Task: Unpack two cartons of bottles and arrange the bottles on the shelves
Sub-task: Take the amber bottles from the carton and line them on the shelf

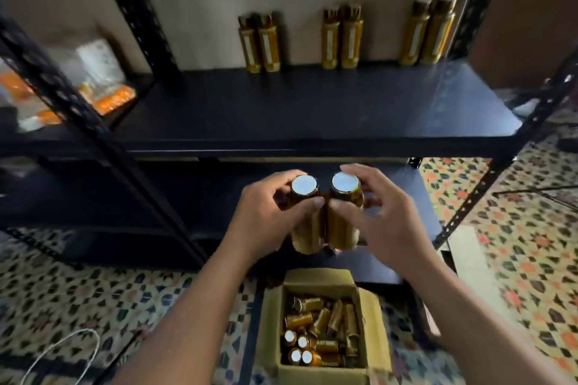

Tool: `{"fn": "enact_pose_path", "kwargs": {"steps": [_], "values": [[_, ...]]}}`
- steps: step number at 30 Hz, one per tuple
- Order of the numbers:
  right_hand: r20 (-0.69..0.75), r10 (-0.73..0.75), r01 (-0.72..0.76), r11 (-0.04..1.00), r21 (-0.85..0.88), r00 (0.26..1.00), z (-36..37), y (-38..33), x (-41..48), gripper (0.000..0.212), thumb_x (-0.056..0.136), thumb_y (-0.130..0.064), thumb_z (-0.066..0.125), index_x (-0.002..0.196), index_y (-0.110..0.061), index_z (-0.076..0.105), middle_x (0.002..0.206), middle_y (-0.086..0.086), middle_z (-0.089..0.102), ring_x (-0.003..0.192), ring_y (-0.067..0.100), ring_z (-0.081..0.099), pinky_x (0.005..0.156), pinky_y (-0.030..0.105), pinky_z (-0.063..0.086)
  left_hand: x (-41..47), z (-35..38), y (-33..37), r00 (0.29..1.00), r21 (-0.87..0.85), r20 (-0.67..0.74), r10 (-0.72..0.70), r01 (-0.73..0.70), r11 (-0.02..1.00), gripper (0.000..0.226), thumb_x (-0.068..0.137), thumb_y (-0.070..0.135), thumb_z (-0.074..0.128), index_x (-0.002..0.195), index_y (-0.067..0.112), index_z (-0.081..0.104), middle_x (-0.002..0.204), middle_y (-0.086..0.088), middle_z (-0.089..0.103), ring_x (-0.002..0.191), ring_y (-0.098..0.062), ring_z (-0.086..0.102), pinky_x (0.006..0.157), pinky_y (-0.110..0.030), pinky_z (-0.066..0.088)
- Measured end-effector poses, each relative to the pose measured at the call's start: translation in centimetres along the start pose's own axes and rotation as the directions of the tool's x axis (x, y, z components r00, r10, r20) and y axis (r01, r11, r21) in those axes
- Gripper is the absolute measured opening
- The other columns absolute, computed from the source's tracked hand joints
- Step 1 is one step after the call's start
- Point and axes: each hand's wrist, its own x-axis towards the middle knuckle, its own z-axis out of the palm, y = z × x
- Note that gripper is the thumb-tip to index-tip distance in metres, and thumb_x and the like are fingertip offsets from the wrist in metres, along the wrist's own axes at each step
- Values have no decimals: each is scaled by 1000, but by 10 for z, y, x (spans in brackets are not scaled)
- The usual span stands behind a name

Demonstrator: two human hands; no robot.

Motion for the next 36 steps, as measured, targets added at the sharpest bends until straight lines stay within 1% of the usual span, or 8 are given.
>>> {"fn": "enact_pose_path", "kwargs": {"steps": [5,8,11,17,22,26,31,36], "values": [[31,-110,111,994,-17,993,-19,-80,42,43,85,-35,81,124,-42,64,101,-21,70,93,-4,64,77,11,47,18,-54,69,999,74,-36,37,-34,997,36,82,42,79,115,30,70,101,15,73,96,-5,68,87,-35,58],[86,-163,169,983,-76,983,-20,-115,69,43,87,-38,79,126,-40,63,105,-25,66,96,-13,58,72,3,42,31,-83,91,995,160,-72,62,-50,986,35,83,45,78,114,32,69,103,17,70,97,-1,65,84,-30,56],[111,-197,209,972,-109,974,-11,-137,93,46,87,-41,78,130,-39,62,110,-22,66,99,-11,58,75,7,41,43,-104,94,989,177,-124,76,-53,983,38,82,47,79,115,31,70,102,19,70,97,1,63,84,-27,55],[100,-187,197,976,-98,977,28,-145,138,48,88,-40,77,133,-37,60,113,-20,63,97,-8,58,74,11,42,78,-139,68,980,184,-138,142,-115,976,25,86,38,78,109,30,70,94,16,71,86,2,65,75,-20,52],[65,-148,155,980,-122,987,73,-138,188,52,88,-41,78,136,-37,58,124,-17,62,111,1,56,80,14,43,123,-172,31,981,183,-109,161,-140,973,18,88,34,76,104,30,70,85,21,68,76,6,61,65,-12,48],[25,-67,69,992,-106,997,109,-132,223,51,88,-37,79,135,-38,59,120,-18,61,111,1,55,82,14,43,160,-194,1,989,160,-86,122,-107,981,16,88,34,77,101,33,68,90,15,71,86,5,65,72,-18,54],[12,-4,5,993,-114,1000,144,-118,258,50,87,-33,79,133,-38,60,122,-15,65,109,6,59,89,22,47,195,-210,-37,992,125,-90,87,-75,989,14,85,34,78,96,29,71,87,12,72,83,-4,68,80,-40,59],[71,-2,14,987,-160,997,170,-109,282,51,88,-35,78,135,-38,59,126,-13,65,114,8,60,94,28,49,210,-221,-67,990,107,-140,28,-13,994,14,86,37,76,96,30,70,88,10,72,82,-6,67,78,-37,57]]}}
